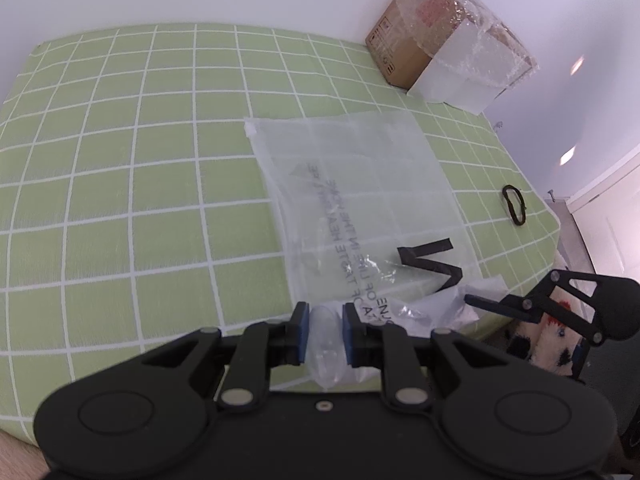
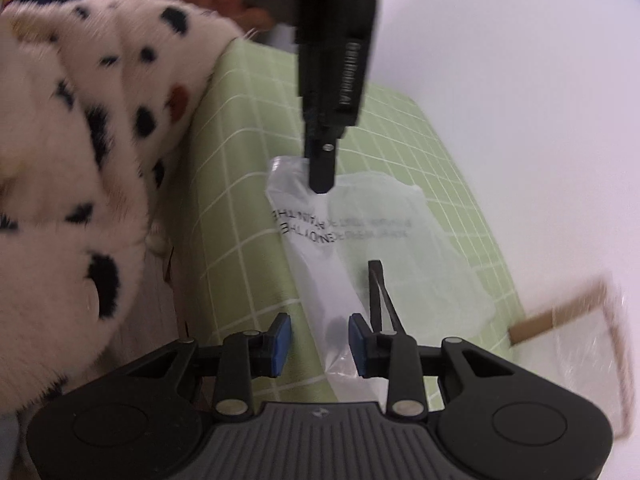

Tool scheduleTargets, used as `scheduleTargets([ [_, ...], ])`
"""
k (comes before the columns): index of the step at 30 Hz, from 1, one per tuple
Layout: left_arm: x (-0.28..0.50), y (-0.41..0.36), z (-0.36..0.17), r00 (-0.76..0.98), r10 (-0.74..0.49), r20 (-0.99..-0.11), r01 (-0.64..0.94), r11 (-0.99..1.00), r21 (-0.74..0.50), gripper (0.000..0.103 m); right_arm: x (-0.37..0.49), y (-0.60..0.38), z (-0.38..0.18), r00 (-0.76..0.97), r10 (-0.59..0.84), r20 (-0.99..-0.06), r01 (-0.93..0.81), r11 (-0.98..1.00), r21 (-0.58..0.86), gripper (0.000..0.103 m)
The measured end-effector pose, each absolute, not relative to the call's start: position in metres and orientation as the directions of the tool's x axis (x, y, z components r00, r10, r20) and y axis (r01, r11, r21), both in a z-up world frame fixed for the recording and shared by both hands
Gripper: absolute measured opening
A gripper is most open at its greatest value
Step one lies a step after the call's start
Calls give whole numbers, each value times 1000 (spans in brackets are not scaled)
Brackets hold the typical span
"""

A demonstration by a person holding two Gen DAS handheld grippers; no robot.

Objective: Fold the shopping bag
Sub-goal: 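Pinch the bag corner with the right gripper and lift it up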

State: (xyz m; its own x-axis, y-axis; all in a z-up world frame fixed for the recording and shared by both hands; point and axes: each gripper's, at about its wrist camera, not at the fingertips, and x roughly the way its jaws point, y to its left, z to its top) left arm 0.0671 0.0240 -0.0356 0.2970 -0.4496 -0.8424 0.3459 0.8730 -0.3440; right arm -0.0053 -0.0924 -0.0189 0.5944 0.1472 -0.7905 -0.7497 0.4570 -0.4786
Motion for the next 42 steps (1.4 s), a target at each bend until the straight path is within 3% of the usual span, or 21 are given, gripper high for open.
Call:
scheduleTargets([
  [13,72,21,-35,275,-439,-855,363,871,-331,19,-15,-82,-21,645,82,-759,-706,444,-552,36],
  [22,74,19,-36,271,-435,-859,377,869,-321,19,-27,-91,-27,688,0,-726,-686,327,-650,37],
  [42,74,12,-37,256,-431,-865,408,860,-308,19,-48,-94,-33,754,54,-654,-656,22,-754,35],
])
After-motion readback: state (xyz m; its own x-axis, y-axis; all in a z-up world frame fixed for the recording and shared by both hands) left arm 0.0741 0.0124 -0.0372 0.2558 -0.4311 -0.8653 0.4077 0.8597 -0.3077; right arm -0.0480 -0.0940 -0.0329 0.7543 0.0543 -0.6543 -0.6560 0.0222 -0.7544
